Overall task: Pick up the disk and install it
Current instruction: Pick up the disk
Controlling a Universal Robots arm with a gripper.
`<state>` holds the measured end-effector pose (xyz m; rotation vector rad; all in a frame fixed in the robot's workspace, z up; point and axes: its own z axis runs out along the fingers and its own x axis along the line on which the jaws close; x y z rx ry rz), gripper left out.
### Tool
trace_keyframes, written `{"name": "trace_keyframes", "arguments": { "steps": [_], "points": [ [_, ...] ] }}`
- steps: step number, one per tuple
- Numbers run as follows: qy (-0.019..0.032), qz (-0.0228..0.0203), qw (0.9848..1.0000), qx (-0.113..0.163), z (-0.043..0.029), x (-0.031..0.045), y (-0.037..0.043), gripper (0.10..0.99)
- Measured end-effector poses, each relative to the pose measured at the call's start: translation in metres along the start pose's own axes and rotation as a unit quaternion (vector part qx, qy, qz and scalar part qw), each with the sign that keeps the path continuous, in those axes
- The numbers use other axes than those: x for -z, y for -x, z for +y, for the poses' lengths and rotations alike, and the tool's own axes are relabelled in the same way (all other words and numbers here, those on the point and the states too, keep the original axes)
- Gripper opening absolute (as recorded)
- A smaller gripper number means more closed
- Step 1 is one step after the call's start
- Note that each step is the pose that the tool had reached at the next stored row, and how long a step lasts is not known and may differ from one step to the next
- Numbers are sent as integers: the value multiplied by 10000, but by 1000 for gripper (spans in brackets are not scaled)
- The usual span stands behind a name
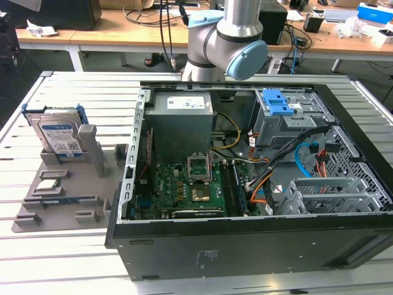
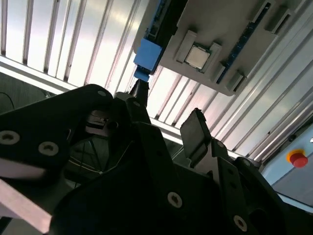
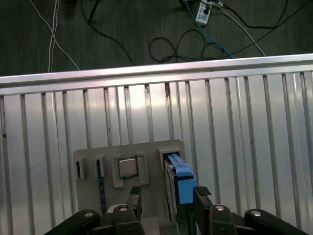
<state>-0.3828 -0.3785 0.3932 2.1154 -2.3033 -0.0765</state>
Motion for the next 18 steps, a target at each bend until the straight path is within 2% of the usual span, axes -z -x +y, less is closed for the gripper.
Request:
{"name": "trace_keyframes", "arguments": {
  "steps": [1,10,14,18],
  "points": [
    [0,0,10000,7,-97,1,38,541],
    [0,0,10000,8,-264,-2,76,541],
    [1,4,10000,8,-288,-37,80,541],
    [-1,21,10000,8,-307,-103,82,541]
  ]
}}
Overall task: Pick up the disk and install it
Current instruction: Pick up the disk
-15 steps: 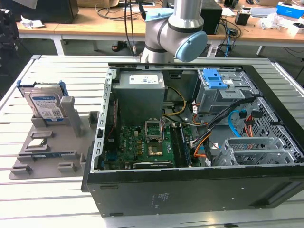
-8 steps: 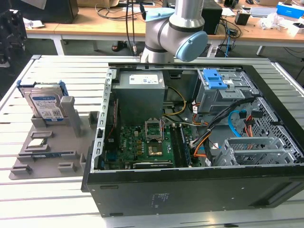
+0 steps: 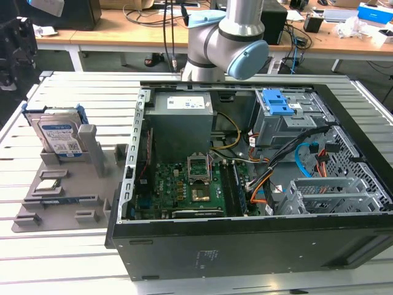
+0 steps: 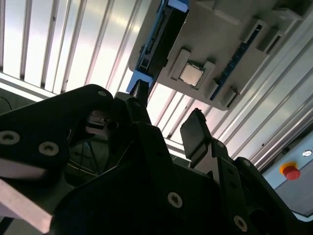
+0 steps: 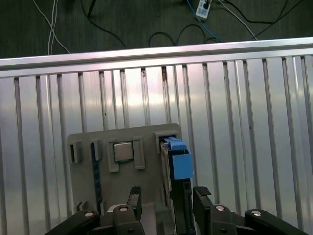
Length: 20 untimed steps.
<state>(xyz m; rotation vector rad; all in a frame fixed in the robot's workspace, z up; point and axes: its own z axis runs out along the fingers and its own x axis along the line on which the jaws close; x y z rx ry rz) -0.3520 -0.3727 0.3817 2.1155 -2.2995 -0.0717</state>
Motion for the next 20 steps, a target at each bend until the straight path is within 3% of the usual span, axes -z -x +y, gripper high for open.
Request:
{"name": "trace_keyframes", "arguments": {
  "steps": [4,15,20],
  "points": [
    [0,14,10000,55,-2,-83,55,541],
    [1,37,9999,168,22,-147,353,541],
    [0,39,9998,203,35,-176,415,541]
  ]
}}
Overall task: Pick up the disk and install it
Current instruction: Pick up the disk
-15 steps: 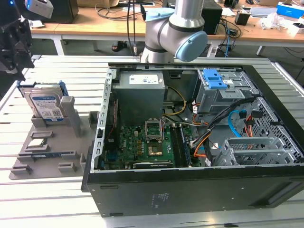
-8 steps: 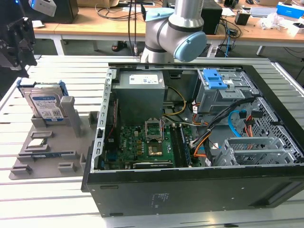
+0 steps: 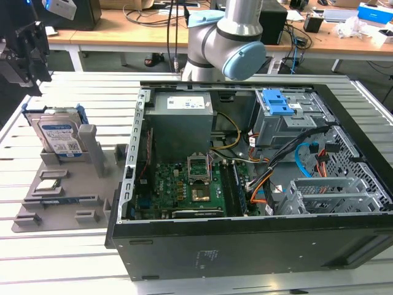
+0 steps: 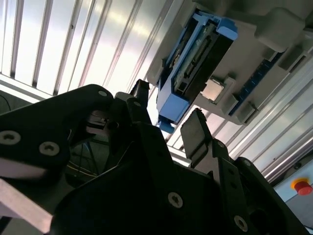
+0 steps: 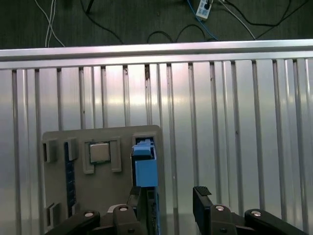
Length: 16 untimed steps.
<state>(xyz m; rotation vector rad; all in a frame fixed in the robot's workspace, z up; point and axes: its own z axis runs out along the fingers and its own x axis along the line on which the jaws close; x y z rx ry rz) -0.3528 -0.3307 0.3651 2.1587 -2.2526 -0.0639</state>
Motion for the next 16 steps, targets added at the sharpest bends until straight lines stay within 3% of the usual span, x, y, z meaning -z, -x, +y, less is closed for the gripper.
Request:
{"name": "trace_keyframes", "arguments": {
  "steps": [12,16],
  "points": [
    [2,4,10000,91,-2,-55,20,541],
    [2,8,9999,115,-4,-109,23,541]
  ]
}}
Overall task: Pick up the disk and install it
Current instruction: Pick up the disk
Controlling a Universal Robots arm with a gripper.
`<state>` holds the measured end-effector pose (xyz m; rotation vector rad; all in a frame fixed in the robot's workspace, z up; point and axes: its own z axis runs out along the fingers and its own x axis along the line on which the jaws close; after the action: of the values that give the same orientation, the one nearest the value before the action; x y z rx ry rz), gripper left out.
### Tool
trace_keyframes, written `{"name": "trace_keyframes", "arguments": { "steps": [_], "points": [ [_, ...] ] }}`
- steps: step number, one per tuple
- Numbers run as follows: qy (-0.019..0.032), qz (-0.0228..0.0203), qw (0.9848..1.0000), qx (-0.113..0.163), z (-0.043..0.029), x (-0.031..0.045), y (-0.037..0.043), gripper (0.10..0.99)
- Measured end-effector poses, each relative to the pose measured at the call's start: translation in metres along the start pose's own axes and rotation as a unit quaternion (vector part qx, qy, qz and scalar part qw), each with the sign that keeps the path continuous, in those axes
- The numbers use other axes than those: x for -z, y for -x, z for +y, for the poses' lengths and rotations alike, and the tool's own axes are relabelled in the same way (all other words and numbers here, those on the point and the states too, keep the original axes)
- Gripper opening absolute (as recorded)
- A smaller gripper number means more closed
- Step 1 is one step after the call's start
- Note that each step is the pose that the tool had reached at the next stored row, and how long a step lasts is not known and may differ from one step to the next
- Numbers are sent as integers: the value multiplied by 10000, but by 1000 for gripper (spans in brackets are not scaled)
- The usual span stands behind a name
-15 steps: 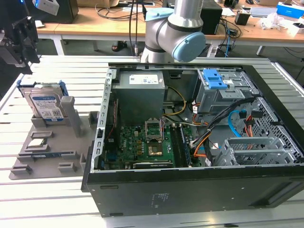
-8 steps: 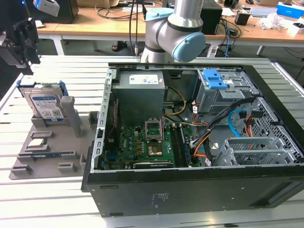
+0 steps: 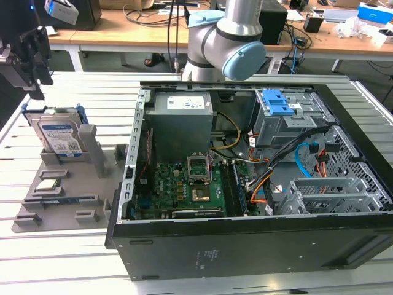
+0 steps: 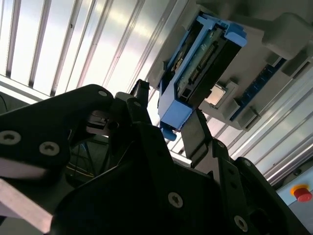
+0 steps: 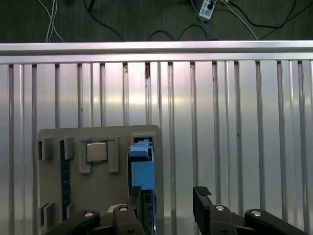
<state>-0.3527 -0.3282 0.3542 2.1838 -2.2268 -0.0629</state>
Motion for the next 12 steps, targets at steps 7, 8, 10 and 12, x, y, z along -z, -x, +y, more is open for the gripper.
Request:
{"name": "trace_keyframes", "arguments": {
  "steps": [7,8,10,12],
  "points": [
    [0,1,10000,27,-5,-122,-1,541],
    [1,2,10000,33,-6,-145,-1,541],
    [0,3,10000,42,-8,-178,-2,541],
    [1,24,10000,52,-8,-192,-1,541]
  ]
}}
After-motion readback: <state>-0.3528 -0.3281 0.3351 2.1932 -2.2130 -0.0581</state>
